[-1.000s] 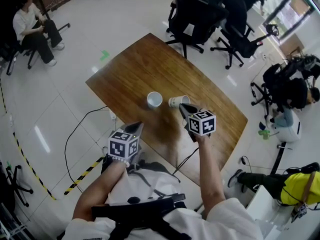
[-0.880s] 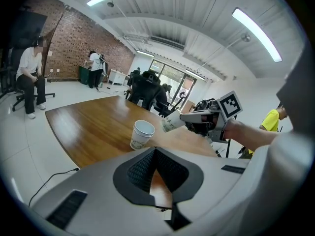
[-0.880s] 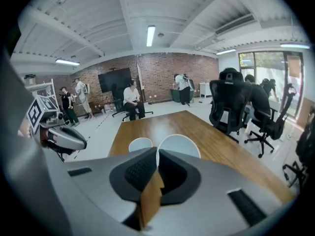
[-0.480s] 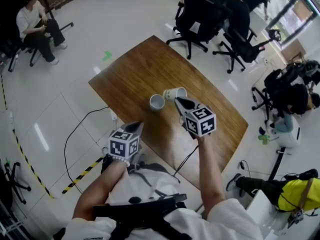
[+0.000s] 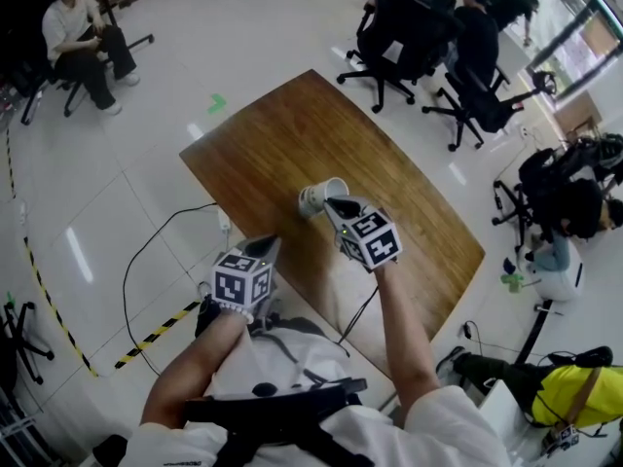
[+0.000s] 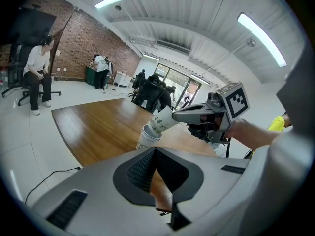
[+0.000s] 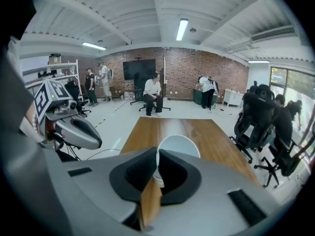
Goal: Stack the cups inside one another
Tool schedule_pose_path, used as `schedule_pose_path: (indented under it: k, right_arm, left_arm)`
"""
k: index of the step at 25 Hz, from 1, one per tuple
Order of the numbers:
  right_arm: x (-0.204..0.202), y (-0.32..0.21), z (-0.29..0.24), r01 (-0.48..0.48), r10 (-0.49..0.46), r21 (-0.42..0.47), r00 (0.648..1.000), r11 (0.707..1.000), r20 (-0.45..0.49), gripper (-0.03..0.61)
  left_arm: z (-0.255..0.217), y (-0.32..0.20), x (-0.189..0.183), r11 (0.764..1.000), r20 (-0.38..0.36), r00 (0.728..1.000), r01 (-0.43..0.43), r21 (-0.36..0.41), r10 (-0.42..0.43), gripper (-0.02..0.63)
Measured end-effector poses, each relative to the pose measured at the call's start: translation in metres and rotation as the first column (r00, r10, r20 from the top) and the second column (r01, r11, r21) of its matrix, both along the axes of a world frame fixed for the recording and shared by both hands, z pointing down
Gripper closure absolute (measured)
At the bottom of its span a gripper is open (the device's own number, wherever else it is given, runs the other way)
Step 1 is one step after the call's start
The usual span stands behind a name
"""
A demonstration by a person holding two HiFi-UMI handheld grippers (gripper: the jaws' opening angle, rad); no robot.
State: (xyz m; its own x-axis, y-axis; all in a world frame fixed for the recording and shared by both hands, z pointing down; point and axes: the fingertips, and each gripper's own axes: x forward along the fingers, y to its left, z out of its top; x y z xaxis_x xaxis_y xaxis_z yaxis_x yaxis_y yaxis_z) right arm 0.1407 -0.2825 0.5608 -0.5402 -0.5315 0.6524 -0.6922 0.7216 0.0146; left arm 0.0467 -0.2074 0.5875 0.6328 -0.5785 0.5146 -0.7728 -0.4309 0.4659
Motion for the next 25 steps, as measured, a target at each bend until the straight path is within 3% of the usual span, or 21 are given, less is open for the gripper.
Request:
schedule_pose_path:
  k: [6,25]
  right_arm:
    - [-0.009,0.002,0.018,0.055,-0.055,-0.002,0.994,0.998,-0.098,0.56]
    - [-0.029,-0.002,0.054,0.158,-0.167,-0.058,0.952,0.986,-0.258,0.548]
  left_arm:
    - [0.003,-0.001,-0.01,1.0,-0.006,1.0,0.019,-0.008,-0.019,0.617]
    - [0.009,-0.008,-0.026,0.998,-0.025,0.998,0.058,-0.037,-0.058,0.618]
